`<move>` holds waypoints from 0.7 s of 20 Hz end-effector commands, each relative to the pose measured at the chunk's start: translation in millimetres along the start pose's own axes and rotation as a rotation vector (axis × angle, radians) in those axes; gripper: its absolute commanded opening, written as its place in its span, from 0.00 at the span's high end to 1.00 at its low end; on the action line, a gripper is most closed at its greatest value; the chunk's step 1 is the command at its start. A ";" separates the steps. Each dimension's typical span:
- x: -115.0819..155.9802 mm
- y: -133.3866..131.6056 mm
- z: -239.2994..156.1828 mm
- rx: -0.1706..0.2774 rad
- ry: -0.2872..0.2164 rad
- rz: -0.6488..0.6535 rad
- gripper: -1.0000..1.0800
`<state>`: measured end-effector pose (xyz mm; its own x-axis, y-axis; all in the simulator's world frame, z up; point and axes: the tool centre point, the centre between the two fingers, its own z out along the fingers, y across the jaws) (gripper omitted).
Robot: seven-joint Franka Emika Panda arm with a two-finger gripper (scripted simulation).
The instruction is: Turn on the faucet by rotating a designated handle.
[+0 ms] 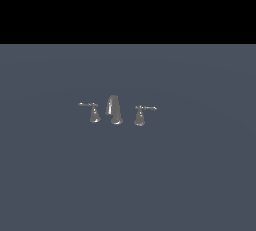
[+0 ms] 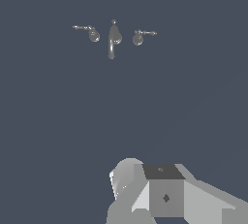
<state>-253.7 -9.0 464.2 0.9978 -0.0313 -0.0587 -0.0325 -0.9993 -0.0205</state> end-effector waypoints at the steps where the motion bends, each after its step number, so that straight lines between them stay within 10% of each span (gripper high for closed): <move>1: 0.0 0.0 0.0 0.000 0.000 0.000 1.00; 14: 5.2 -20.0 19.7 0.002 0.003 0.085 1.00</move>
<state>-250.1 7.2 448.7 0.9934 -0.0987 -0.0576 -0.0999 -0.9948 -0.0180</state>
